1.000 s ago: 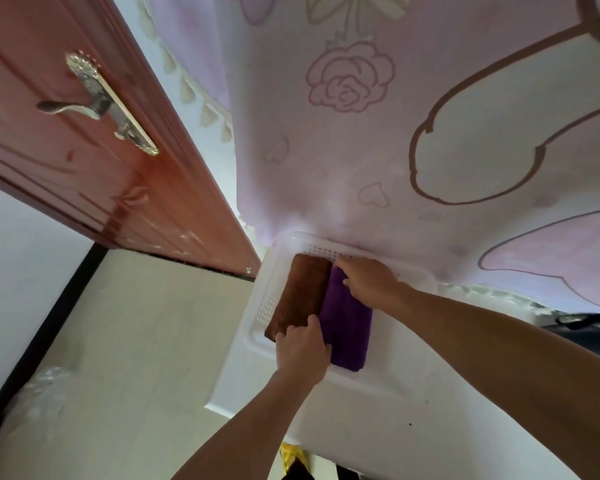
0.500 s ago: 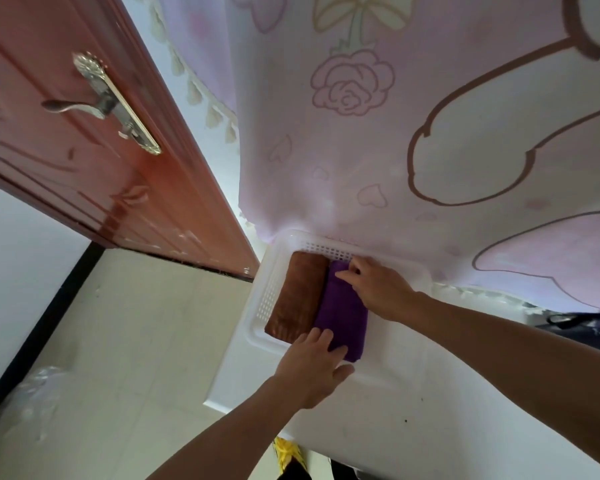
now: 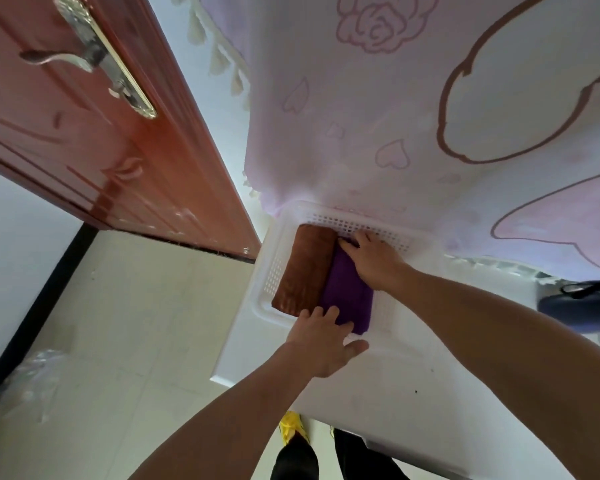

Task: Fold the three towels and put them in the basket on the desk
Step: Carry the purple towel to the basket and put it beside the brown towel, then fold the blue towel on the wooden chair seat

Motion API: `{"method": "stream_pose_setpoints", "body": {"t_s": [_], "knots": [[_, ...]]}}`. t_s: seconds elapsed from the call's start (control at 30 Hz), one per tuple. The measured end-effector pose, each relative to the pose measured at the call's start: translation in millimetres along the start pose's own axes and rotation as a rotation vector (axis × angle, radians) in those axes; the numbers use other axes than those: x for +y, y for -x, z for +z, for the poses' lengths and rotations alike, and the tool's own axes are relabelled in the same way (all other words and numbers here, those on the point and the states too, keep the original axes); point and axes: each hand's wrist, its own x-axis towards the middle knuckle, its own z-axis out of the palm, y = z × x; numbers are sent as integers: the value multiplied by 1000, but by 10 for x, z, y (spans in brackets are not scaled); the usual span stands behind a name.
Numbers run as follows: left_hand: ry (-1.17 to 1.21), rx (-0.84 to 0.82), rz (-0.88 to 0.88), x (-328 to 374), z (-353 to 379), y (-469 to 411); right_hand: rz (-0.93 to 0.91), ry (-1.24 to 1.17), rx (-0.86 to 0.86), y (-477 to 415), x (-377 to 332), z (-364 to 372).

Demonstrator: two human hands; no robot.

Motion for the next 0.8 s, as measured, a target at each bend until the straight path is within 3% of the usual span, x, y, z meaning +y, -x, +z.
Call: {"method": "stream_pose_setpoints", "body": {"t_s": [0.13, 0.27, 0.37, 0.6, 0.8], "knots": [[-50, 33, 33, -29, -12, 204, -37, -179, -43, 242, 125, -394], [-71, 236, 54, -246, -8, 558, 32, -73, 69, 575, 163, -679], [-71, 318, -64, -417, -62, 957, -1, -31, 121, 719, -79, -904], [111, 344, -606, -750, 279, 2228, -562, 40, 293, 927, -1470, -1011], [301, 334, -1043, -342, 1389, 3727, -1019, 167, 232, 1627, -3011, -655]]}}
